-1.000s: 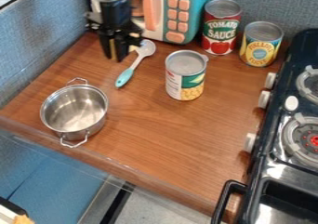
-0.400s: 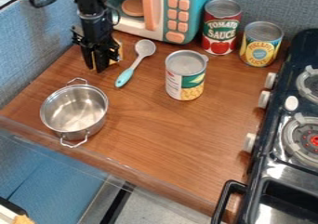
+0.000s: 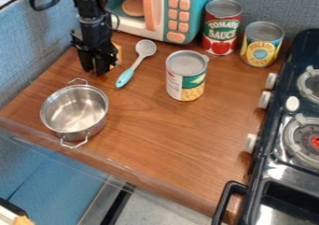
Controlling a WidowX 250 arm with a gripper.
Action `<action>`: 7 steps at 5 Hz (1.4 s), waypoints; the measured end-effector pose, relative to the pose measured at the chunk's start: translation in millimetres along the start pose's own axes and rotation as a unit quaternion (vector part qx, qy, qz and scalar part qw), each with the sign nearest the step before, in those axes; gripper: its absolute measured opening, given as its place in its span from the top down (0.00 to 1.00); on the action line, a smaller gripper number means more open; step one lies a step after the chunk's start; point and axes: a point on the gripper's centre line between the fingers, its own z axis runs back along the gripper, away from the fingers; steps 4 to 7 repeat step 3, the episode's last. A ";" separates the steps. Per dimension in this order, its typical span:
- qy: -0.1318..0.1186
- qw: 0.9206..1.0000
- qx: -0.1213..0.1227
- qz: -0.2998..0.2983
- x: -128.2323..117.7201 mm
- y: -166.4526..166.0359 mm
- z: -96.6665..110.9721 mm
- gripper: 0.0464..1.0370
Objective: Moved the triangular object to the top left of the table
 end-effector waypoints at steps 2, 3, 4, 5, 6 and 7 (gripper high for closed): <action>-0.015 1.000 -0.018 -0.008 4.4 7.5 39.4 0.03; -0.028 0.999 -0.030 -0.009 1.8 8.7 63.1 0.04; -0.028 0.999 -0.030 -0.009 1.8 8.7 63.1 0.04; -0.028 0.999 -0.030 -0.009 1.8 8.7 63.1 0.04; -0.028 0.999 -0.030 -0.009 1.8 8.7 63.1 0.04; -0.028 0.999 -0.030 -0.009 1.8 8.7 63.1 0.04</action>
